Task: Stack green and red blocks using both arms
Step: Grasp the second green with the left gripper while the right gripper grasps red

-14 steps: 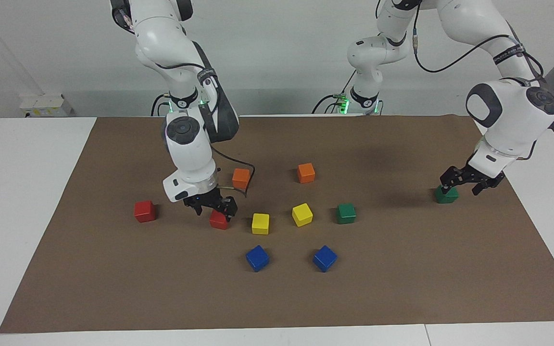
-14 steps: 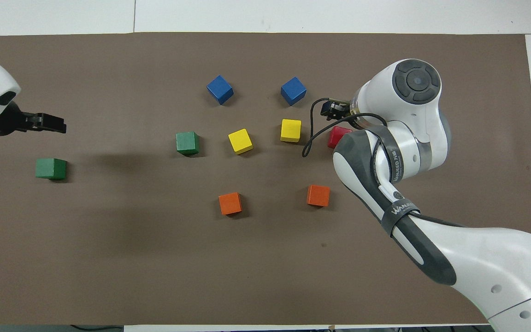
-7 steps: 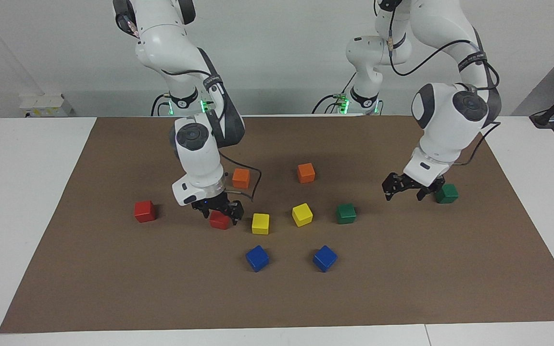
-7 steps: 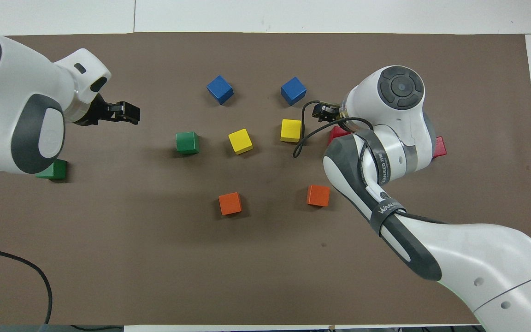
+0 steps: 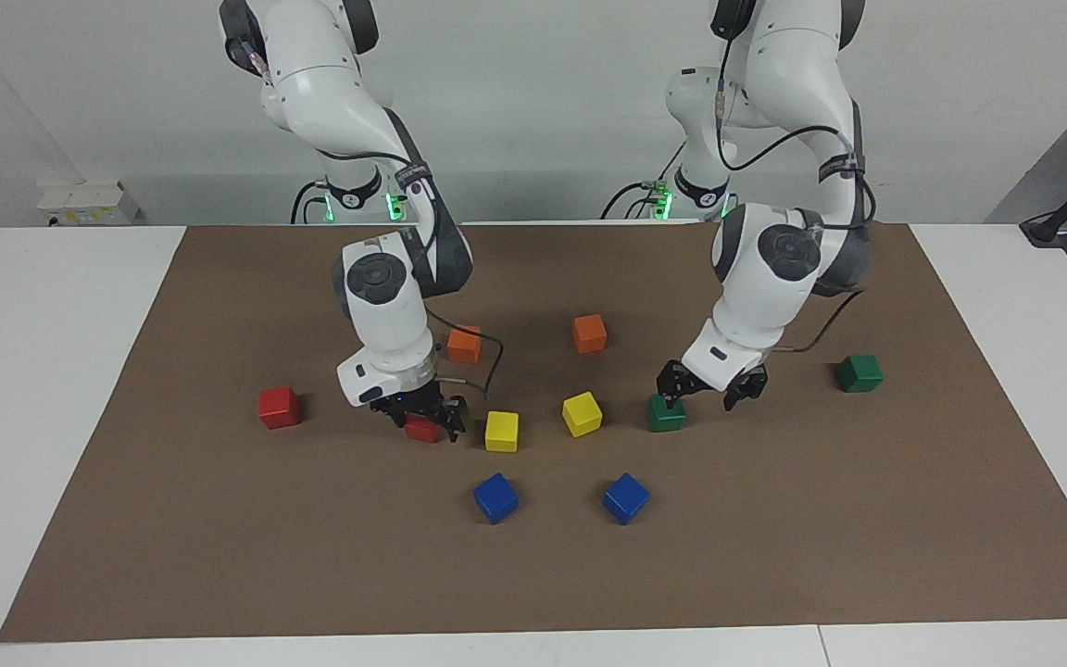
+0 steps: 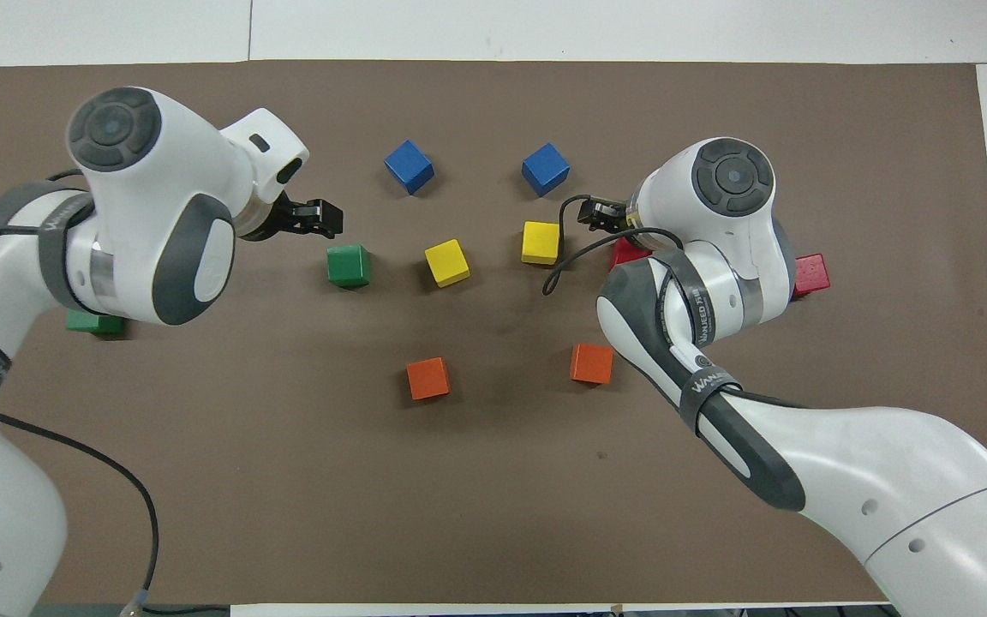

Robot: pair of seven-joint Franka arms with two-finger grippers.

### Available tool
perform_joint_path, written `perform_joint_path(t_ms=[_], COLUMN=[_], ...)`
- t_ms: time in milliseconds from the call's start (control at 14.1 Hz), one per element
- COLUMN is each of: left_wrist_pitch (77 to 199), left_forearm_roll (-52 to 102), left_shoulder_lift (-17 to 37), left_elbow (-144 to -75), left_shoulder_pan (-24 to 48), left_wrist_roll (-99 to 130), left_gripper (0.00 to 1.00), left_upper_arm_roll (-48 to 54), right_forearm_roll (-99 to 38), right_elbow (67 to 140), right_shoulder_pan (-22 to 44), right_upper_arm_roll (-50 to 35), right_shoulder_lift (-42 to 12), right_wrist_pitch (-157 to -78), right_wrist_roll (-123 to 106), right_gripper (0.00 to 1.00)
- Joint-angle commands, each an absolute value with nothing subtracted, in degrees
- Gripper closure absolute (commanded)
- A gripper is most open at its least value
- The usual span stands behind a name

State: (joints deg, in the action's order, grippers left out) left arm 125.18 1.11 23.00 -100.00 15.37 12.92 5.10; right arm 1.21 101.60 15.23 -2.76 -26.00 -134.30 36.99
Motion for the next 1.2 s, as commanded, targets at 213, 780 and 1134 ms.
perform_joint_path(t_ms=[213,780,1134], left_wrist_pitch=[133.1,133.0,122.5], left_forearm_roll=[0.1,0.1,0.1], left_shoulder_lift=[22.2,21.8,16.5], left_elbow=[-107.0,-107.6,-103.4], left_shoulder_pan=[18.3,17.9,10.7], left_wrist_roll=[16.4,16.3,13.5], left_gripper=[0.00,1.00,1.00], left_upper_arm_roll=[4.1,4.0,3.7], right_forearm_roll=[1.8,1.8,1.8], right_elbow=[105.2,107.1,106.2], right_shoulder_pan=[15.1,14.5,14.3], right_upper_arm_roll=[-2.8,-2.8,-2.8], right_shoulder_lift=[-25.0,-24.2,-23.8], right_wrist_pitch=[-136.9,-136.1,-133.4], right_wrist_roll=[37.2,35.3,35.1], right_gripper=[0.00,0.00,1.00])
